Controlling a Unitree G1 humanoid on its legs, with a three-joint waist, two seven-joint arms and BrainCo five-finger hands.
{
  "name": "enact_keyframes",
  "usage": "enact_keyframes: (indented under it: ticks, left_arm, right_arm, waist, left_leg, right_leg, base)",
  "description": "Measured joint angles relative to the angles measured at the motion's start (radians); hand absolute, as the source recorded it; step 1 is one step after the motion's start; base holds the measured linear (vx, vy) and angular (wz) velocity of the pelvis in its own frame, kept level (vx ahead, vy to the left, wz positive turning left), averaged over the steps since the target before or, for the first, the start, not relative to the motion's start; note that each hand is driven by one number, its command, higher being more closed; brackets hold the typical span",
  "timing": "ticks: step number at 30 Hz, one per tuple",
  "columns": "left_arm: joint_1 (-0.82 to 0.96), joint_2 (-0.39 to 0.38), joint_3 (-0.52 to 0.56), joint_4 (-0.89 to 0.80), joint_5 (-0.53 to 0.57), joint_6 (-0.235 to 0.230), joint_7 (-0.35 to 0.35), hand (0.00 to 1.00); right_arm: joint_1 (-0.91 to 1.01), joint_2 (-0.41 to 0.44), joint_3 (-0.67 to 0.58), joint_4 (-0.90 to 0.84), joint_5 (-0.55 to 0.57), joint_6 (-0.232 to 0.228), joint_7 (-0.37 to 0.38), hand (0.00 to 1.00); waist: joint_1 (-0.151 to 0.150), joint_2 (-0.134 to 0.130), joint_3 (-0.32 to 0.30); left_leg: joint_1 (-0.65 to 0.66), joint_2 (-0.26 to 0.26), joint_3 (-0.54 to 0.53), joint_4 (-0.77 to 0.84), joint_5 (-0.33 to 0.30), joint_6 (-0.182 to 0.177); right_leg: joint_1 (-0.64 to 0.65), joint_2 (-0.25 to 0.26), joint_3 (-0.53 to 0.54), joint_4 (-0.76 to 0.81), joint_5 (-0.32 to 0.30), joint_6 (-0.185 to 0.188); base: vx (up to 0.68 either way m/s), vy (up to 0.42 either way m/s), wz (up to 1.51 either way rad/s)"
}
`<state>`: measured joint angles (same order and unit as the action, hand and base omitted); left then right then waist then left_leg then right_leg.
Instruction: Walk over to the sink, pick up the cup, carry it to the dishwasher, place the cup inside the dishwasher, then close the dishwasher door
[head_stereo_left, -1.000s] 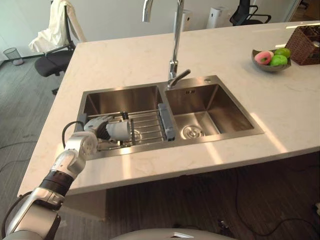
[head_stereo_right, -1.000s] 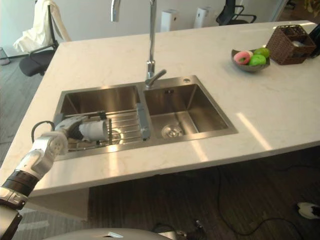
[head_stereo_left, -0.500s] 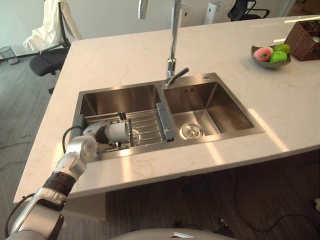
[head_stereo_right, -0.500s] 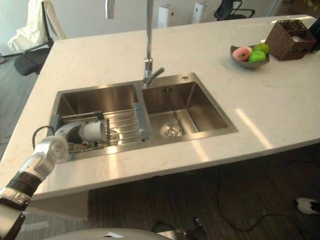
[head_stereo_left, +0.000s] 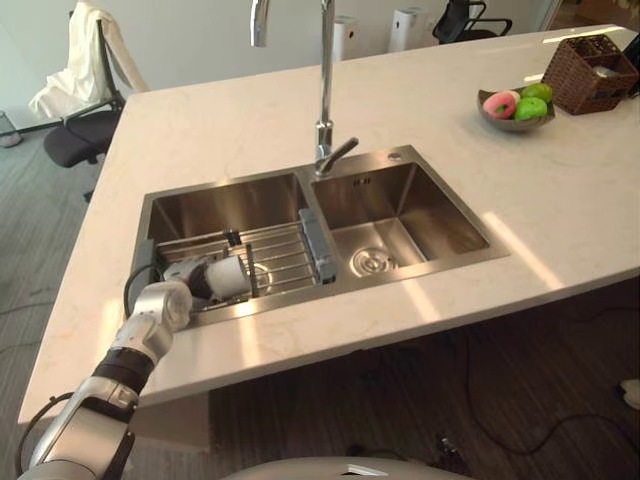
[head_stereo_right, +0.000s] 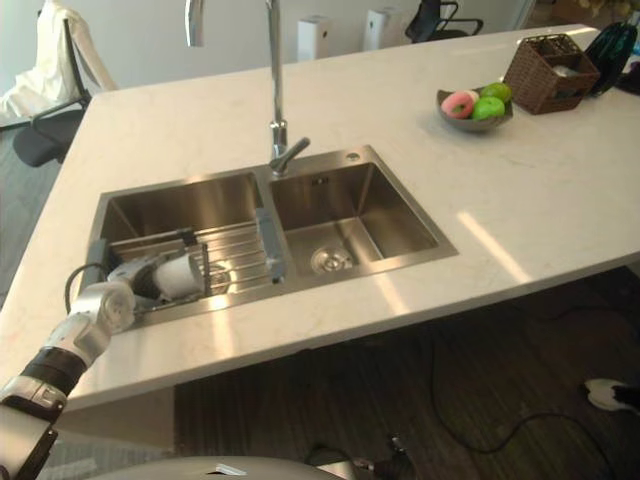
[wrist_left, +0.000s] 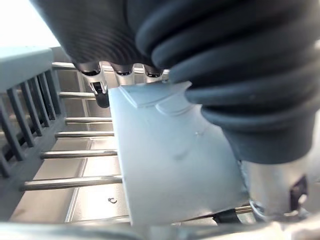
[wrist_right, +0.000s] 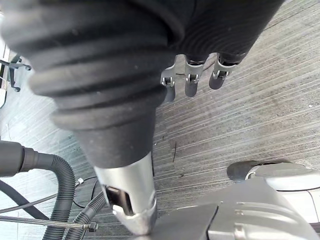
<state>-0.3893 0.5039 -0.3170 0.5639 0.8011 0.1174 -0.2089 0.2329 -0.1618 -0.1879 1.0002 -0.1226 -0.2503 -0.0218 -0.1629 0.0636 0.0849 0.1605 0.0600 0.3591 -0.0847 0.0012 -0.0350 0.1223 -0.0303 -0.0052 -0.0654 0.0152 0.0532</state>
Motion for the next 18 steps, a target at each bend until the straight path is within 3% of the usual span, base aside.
enact_keyframes:
  ticks: [10, 18]
  left_arm:
    - [-0.009, -0.050, 0.007, 0.079, -0.013, 0.050, 0.006, 1.00]
    - [0.003, -0.056, 0.022, 0.099, -0.064, 0.008, 0.101, 1.00]
  right_arm:
    - [-0.003, -0.010, 0.018, 0.003, 0.000, 0.014, 0.001, 0.00]
    - [-0.004, -0.016, 0.019, 0.003, 0.000, 0.014, 0.022, 0.00]
  waist:
    - [0.001, -0.002, -0.010]
    - [0.002, -0.004, -0.011]
  left_leg:
    - [0.014, -0.001, 0.000, 0.000, -0.004, -0.004]
    - [0.013, -0.002, 0.000, 0.000, -0.006, -0.003]
  right_leg:
    - [0.018, 0.000, 0.002, -0.017, 0.001, 0.001]
    - [0.019, 0.001, 0.002, -0.019, 0.001, 0.002]
  base:
    - [-0.02, -0.012, 0.00]
    - [-0.01, -0.012, 0.00]
